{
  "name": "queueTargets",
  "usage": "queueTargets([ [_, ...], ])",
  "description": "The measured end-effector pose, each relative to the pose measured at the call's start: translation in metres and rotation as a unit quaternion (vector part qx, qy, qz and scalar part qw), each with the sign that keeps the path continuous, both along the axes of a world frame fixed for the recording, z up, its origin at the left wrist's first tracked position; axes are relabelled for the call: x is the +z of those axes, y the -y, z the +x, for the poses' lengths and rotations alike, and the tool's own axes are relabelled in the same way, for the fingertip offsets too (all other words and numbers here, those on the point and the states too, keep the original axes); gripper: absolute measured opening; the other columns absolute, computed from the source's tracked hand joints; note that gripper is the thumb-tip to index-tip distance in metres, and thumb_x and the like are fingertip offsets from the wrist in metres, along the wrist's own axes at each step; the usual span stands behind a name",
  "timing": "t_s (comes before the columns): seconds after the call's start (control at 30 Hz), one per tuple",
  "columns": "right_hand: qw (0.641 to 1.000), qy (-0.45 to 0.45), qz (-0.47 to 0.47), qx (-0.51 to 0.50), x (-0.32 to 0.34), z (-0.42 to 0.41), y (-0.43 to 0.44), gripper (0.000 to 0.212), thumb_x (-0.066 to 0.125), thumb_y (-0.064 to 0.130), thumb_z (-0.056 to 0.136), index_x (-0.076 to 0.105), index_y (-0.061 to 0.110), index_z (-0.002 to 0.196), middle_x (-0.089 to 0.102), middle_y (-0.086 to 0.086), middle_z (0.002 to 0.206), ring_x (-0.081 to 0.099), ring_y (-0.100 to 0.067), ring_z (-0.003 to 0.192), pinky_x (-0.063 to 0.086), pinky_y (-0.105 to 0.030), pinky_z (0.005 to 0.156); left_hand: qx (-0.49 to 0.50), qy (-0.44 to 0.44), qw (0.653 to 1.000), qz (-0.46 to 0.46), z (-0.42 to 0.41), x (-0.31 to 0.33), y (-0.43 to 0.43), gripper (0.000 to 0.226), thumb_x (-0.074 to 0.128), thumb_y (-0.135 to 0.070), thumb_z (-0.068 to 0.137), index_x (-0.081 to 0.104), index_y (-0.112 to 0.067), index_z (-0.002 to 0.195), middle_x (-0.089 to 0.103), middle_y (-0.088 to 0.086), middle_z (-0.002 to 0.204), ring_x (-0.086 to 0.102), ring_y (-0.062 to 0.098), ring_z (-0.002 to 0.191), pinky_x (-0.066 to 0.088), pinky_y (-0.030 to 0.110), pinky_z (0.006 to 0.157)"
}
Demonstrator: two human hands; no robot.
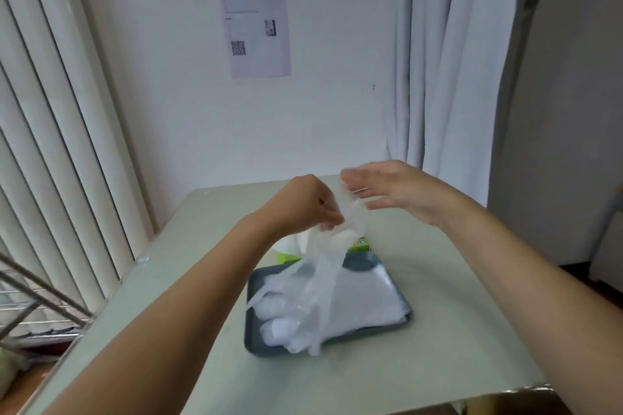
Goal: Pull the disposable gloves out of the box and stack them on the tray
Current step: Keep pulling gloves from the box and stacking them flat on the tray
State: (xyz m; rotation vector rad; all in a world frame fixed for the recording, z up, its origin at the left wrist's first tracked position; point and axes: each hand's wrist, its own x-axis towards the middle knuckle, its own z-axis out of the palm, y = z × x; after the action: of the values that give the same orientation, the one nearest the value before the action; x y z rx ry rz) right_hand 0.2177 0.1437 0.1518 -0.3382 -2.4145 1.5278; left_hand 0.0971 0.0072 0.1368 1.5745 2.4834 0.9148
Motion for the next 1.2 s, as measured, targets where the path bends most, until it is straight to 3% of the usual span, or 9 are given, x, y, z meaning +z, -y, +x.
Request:
queueTargets([
  [0.1,0.989,0.099,0.109,0.021,0.012,-0.002,0.014,0.034,0.074,0.024,0.082,0.066,0.015,0.113,0.070,0.000,0.108,0.062,-0.002,0.092,0.046,-0.009,0.059,-0.011,-0.010,1.000,-0.022,0.004,0.007,0.004,0.010,0.072,-0.017,0.076,0.072,-0.019,0.066,0.068,-0.005,0.058,0.055,-0.003,0.053,0.042,0.012,0.057],
  [0.2,0.985,0.117,0.127,0.012,0.004,-0.006,0.018,0.019,0.071,0.006,0.082,0.072,0.005,0.101,0.071,-0.008,0.091,0.062,-0.009,0.073,0.044,-0.010,0.050,-0.024,0.003,0.998,-0.064,0.003,0.011,0.010,0.005,0.071,-0.019,0.077,0.075,-0.018,0.075,0.071,-0.005,0.066,0.058,-0.001,0.059,0.047,0.018,0.067],
  [0.47,0.993,0.097,-0.030,-0.064,-0.051,-0.011,-0.011,0.006,0.060,0.006,0.092,0.064,0.002,0.091,0.064,-0.011,0.078,0.064,-0.013,0.056,0.054,-0.018,0.052,0.003,0.181,0.977,-0.116,-0.032,-0.020,0.034,0.012,0.069,-0.020,0.086,0.074,-0.009,0.089,0.076,0.003,0.085,0.072,0.018,0.086,0.056,0.030,0.088],
  [0.57,0.988,0.115,-0.003,-0.104,-0.080,-0.014,-0.025,0.015,0.058,0.004,0.093,0.064,0.005,0.078,0.062,-0.009,0.070,0.060,-0.015,0.056,0.051,-0.018,0.049,0.032,0.237,0.966,-0.100,-0.050,-0.044,0.034,0.014,0.071,-0.021,0.086,0.073,-0.008,0.081,0.075,0.006,0.082,0.072,0.020,0.082,0.056,0.033,0.087],
  [0.67,0.983,0.135,-0.012,-0.126,-0.105,-0.021,-0.032,0.014,0.054,0.001,0.094,0.066,-0.001,0.089,0.061,-0.010,0.067,0.058,-0.010,0.047,0.046,-0.017,0.043,0.045,0.276,0.955,-0.101,-0.063,-0.067,0.027,0.020,0.071,-0.018,0.086,0.069,-0.012,0.067,0.072,0.006,0.076,0.068,0.019,0.071,0.055,0.030,0.077],
  [0.8,0.976,0.158,0.016,-0.147,-0.134,-0.029,-0.036,0.027,0.051,-0.001,0.093,0.063,0.009,0.072,0.061,-0.008,0.063,0.057,-0.005,0.038,0.043,-0.014,0.040,0.059,0.296,0.944,-0.135,-0.066,-0.093,0.013,0.012,0.068,-0.015,0.088,0.067,-0.006,0.079,0.069,0.010,0.078,0.065,0.014,0.061,0.055,0.025,0.065],
  [1.0,0.929,0.229,0.225,-0.181,-0.162,-0.034,-0.044,0.028,0.048,0.015,0.090,0.058,0.007,0.064,0.060,-0.008,0.068,0.060,-0.028,0.076,0.037,-0.025,0.051,0.098,0.243,0.950,-0.172,-0.067,-0.131,-0.005,0.008,0.064,-0.010,0.086,0.067,-0.003,0.086,0.066,0.004,0.066,0.064,0.015,0.058,0.055,0.024,0.060],
  [1.1,0.921,0.230,0.254,-0.186,-0.165,-0.037,-0.044,0.032,0.042,0.011,0.089,0.067,0.005,0.071,0.069,-0.009,0.075,0.065,-0.030,0.088,0.042,-0.026,0.064,0.167,0.059,0.969,-0.173,-0.068,-0.135,-0.009,0.024,0.064,-0.018,0.082,0.067,-0.005,0.101,0.070,0.010,0.091,0.066,0.024,0.084,0.051,0.030,0.071],
  [1.2,0.915,0.242,0.266,-0.181,-0.166,-0.040,-0.046,0.026,0.044,0.009,0.087,0.067,0.002,0.075,0.071,-0.013,0.083,0.063,-0.030,0.079,0.042,-0.025,0.059,0.180,-0.084,0.973,-0.118,-0.051,-0.133,-0.014,0.039,0.059,-0.020,0.088,0.053,-0.013,0.126,0.057,0.007,0.122,0.054,0.026,0.111,0.044,0.033,0.087],
])
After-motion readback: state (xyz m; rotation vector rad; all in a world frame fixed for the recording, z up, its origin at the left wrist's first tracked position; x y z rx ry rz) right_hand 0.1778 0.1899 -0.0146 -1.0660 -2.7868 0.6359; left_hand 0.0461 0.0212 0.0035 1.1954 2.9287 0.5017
